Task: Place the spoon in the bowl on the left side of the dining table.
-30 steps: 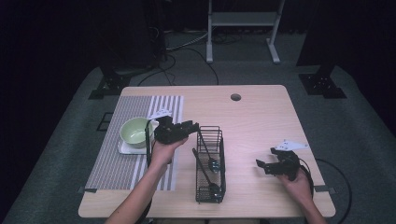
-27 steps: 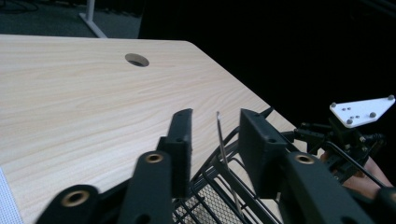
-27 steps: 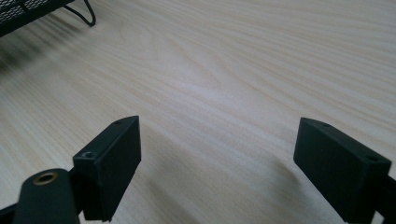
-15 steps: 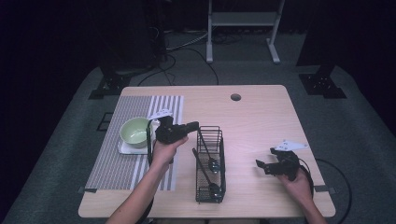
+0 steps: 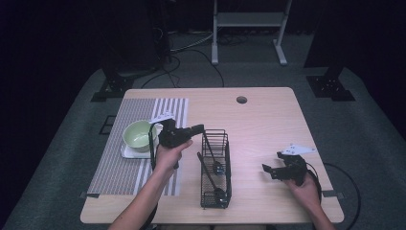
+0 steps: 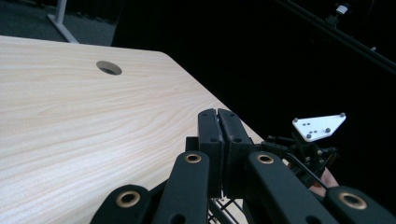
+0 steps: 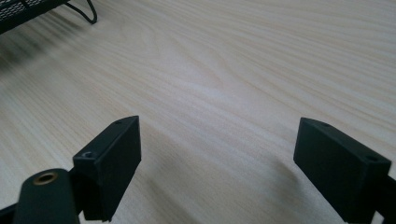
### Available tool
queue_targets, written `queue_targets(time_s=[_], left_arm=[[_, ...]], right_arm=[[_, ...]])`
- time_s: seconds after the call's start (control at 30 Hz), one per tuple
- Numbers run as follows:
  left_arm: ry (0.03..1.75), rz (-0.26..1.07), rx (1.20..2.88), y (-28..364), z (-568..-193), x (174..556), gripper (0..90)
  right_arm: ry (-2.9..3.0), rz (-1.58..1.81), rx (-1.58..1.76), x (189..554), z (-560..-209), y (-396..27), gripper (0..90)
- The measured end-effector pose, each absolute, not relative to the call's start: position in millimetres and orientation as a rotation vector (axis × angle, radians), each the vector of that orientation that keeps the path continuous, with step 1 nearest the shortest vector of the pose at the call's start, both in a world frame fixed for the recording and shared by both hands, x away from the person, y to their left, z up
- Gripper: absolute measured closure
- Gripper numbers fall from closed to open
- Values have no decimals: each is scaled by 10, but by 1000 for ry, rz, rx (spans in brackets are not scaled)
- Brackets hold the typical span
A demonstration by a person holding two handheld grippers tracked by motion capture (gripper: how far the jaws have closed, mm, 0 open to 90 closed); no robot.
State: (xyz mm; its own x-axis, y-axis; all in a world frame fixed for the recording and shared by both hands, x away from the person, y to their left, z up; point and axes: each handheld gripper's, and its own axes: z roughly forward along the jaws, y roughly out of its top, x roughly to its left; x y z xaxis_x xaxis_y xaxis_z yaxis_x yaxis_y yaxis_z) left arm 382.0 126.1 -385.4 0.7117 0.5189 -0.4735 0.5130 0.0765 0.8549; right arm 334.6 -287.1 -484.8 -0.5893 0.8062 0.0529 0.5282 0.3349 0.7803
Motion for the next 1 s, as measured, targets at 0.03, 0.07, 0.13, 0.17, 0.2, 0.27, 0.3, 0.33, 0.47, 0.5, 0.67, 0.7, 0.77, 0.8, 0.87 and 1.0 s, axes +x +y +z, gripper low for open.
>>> queue_targets(time_s=[0.03, 0.07, 0.13, 0.17, 0.2, 0.27, 0.3, 0.33, 0.47, 0.5, 0.67, 0.7, 0.77, 0.8, 0.87, 1.0], left_arm=[[873, 8, 1556, 1267, -3840, 3810, 893], [873, 8, 1556, 1267, -3840, 3810, 893], [874, 8, 1550, 1272, -3826, 3802, 893], [873, 13, 1547, 1277, -3812, 3797, 893], [873, 13, 1547, 1277, -3812, 3797, 893], [875, 15, 1540, 1278, -3797, 3789, 893], [872, 19, 1541, 1286, -3780, 3783, 892], [871, 20, 1539, 1288, -3771, 3779, 892], [863, 19, 1530, 1292, -3723, 3762, 894], [859, 20, 1534, 1291, -3709, 3759, 893], [855, 28, 1537, 1288, -3663, 3748, 892], [853, 30, 1531, 1291, -3639, 3743, 892], [848, 24, 1527, 1303, -3612, 3741, 894], [848, 24, 1527, 1303, -3612, 3741, 893], [846, 34, 1529, 1308, -3583, 3735, 893], [840, 40, 1525, 1325, -3528, 3729, 893]], right_arm=[[2263, 1126, 1185, 3346, -4848, -2870, 140], [2263, 1126, 1185, 3346, -4848, -2870, 140], [2263, 1126, 1186, 3347, -4848, -2871, 140], [2263, 1126, 1186, 3346, -4848, -2871, 140], [2263, 1126, 1186, 3346, -4848, -2871, 140], [2263, 1126, 1185, 3346, -4848, -2872, 140], [2263, 1126, 1186, 3346, -4848, -2871, 140], [2263, 1126, 1186, 3346, -4848, -2871, 140], [2262, 1125, 1187, 3346, -4848, -2870, 140], [2262, 1125, 1189, 3346, -4848, -2870, 140], [2261, 1126, 1188, 3346, -4848, -2869, 140], [2262, 1124, 1186, 3346, -4848, -2870, 140], [2261, 1125, 1188, 3345, -4848, -2870, 140], [2261, 1125, 1188, 3345, -4848, -2870, 140], [2262, 1125, 1189, 3346, -4848, -2871, 140], [2261, 1123, 1188, 3346, -4848, -2869, 140]])
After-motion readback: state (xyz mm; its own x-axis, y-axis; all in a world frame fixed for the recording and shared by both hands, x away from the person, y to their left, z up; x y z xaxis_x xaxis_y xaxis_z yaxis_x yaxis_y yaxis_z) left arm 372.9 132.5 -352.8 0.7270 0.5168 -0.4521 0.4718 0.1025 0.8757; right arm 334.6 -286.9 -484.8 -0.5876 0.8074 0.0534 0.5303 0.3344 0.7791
